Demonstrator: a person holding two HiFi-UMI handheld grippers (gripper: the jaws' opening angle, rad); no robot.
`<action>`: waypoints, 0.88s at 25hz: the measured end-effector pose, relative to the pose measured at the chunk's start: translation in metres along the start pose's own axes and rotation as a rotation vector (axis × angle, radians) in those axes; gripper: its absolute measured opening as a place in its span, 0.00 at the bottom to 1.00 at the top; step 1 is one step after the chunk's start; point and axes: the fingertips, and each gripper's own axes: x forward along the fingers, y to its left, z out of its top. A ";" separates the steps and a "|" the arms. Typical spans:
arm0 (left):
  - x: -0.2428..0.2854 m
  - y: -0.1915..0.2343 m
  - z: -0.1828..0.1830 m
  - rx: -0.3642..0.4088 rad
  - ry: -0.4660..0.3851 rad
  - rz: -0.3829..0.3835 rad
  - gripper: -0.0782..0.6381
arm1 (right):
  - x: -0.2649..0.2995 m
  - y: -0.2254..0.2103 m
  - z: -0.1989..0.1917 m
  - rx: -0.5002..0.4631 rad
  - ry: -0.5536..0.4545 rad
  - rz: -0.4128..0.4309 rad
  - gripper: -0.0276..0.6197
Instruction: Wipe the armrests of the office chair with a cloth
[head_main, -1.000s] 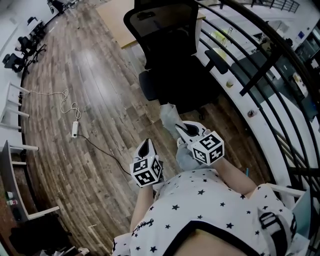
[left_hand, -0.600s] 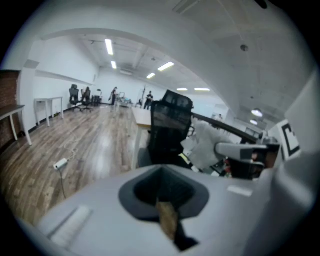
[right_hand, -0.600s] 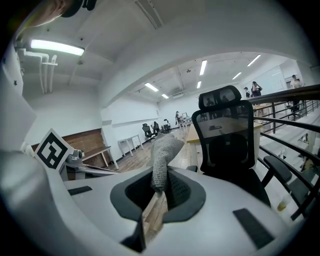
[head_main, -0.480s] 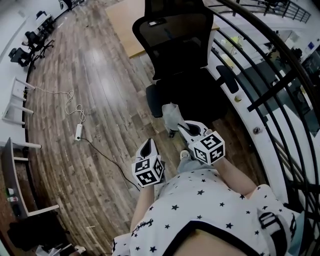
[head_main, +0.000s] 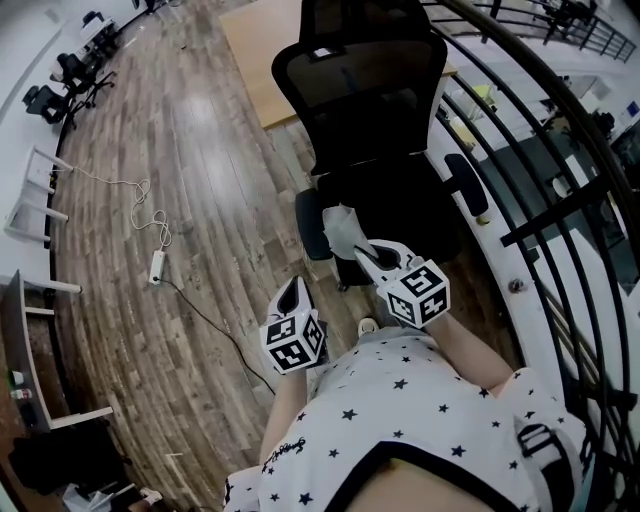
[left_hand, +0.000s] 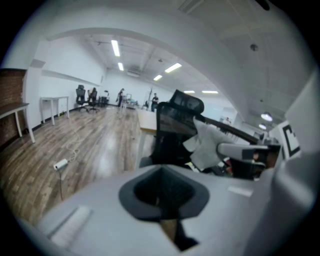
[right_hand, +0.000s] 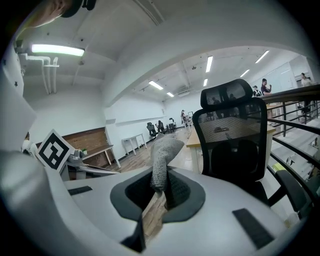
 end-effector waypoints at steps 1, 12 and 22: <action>0.005 0.001 0.002 -0.004 -0.002 0.005 0.12 | 0.004 -0.004 0.001 -0.004 0.002 0.005 0.09; 0.020 0.012 0.004 -0.033 0.013 0.053 0.12 | 0.029 -0.030 0.005 0.008 0.025 0.012 0.09; 0.048 0.041 0.003 -0.030 0.070 0.052 0.12 | 0.074 -0.057 -0.001 -0.003 0.074 -0.037 0.09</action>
